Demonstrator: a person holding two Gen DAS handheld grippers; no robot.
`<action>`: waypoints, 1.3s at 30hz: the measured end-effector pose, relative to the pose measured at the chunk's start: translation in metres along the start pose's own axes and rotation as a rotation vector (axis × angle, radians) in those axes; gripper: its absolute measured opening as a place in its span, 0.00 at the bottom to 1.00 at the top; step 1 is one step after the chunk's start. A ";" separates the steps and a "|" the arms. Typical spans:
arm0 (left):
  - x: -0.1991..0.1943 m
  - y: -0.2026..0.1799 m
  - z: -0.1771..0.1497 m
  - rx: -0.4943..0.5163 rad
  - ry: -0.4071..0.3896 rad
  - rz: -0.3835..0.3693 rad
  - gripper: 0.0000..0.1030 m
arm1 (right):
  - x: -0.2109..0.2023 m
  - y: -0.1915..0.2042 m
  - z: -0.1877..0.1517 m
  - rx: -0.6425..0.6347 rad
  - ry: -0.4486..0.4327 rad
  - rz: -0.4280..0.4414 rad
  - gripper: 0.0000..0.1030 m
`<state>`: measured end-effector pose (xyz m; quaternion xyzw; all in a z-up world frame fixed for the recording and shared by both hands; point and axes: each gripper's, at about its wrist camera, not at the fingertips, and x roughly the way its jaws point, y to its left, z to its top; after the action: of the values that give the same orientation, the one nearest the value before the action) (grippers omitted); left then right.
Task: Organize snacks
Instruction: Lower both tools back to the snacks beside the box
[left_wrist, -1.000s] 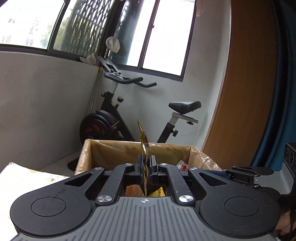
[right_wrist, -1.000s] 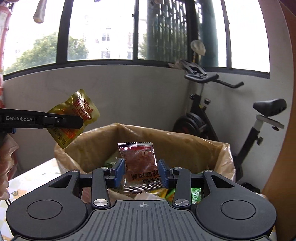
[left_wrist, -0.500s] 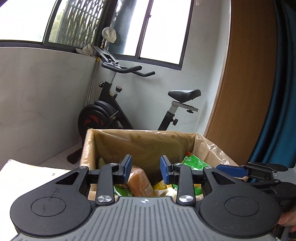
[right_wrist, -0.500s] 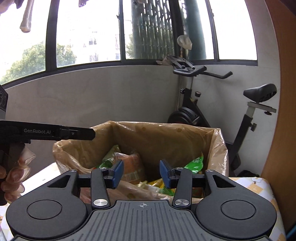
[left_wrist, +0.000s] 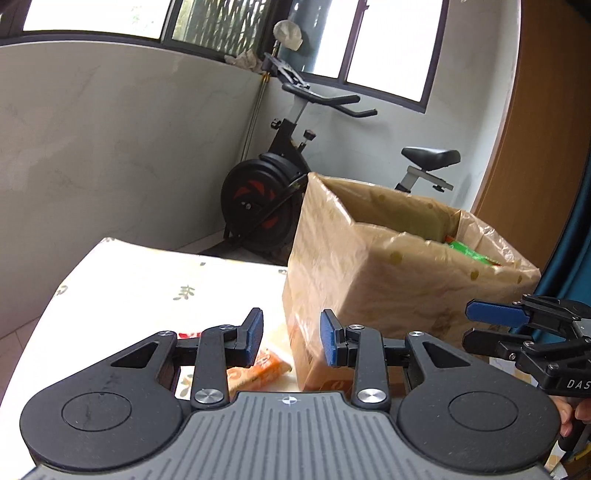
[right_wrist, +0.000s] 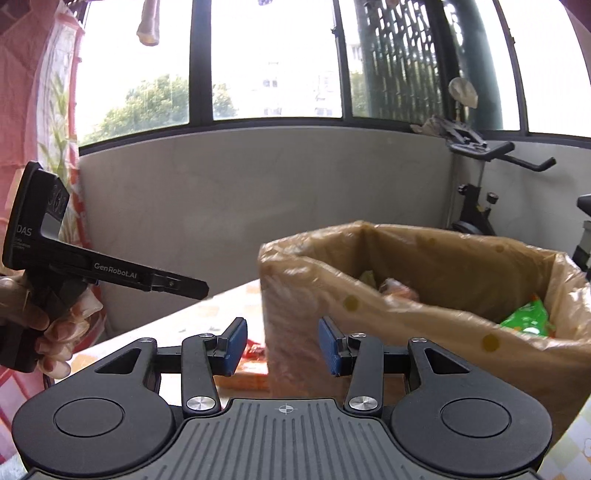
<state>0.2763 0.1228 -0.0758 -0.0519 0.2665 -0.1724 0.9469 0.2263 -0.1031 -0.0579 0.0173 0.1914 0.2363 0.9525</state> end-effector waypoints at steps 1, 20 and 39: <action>0.002 0.003 -0.005 -0.010 0.010 0.003 0.34 | 0.006 0.004 -0.006 -0.004 0.024 0.012 0.39; 0.030 0.018 -0.062 -0.137 0.187 0.028 0.34 | 0.132 0.005 -0.081 -0.099 0.413 0.029 0.48; 0.049 0.037 -0.098 -0.264 0.260 0.139 0.33 | 0.112 0.009 -0.093 -0.006 0.421 0.026 0.48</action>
<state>0.2753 0.1394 -0.1901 -0.1343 0.4098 -0.0756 0.8991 0.2795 -0.0494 -0.1826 -0.0326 0.3851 0.2473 0.8885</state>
